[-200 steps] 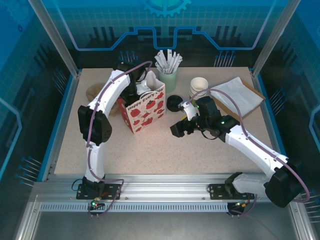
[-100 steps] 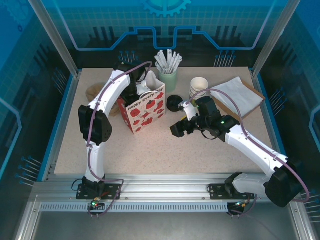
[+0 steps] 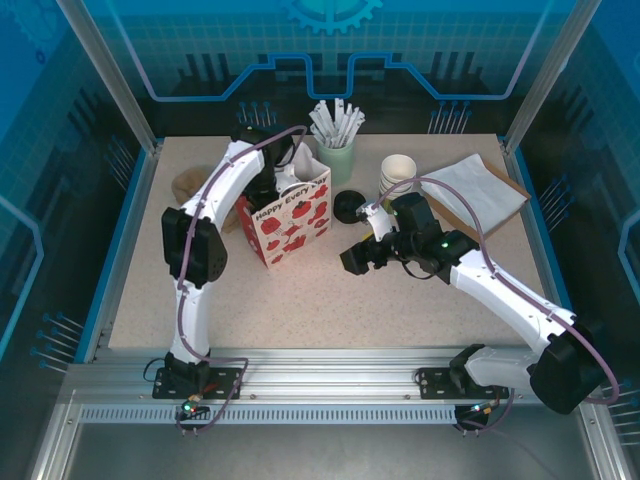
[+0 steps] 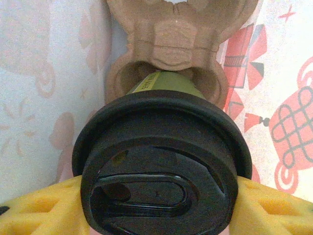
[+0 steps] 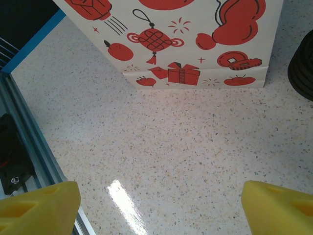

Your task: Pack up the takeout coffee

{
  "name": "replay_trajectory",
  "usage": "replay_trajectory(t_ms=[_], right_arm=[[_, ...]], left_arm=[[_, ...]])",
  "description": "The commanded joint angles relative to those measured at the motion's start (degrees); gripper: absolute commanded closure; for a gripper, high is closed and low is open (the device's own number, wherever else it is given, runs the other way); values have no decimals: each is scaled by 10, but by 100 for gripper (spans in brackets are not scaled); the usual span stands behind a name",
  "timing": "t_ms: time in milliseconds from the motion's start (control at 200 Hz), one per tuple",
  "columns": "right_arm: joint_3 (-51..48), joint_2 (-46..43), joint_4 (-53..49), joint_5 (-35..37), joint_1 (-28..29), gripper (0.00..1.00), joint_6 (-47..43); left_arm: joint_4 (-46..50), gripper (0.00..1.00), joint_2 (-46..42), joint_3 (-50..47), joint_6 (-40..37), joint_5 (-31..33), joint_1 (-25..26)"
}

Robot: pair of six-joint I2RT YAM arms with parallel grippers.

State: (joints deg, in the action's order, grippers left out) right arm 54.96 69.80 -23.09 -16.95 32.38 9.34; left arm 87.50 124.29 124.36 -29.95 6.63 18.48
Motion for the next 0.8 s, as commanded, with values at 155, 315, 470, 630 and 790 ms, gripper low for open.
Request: replay_trajectory(t_ms=[155,315,470,630,790], right_arm=[[8,8,-4,-13,11,13,-6],[4,6,-4,-12,12,13,-4],[-2,5,-1,-11,13,13,0],[-2,5,-2,-9,14,13,-1],[-2,3,-2,-8,15,13,-1]], left_arm=[[-8,50,30,7,13,-10,-3],[-32,50,45,-10,17,-16,-2],[-52,49,55,-35,21,-17,0],[-56,47,50,-32,23,-18,0],[-53,44,36,-24,21,-18,0]])
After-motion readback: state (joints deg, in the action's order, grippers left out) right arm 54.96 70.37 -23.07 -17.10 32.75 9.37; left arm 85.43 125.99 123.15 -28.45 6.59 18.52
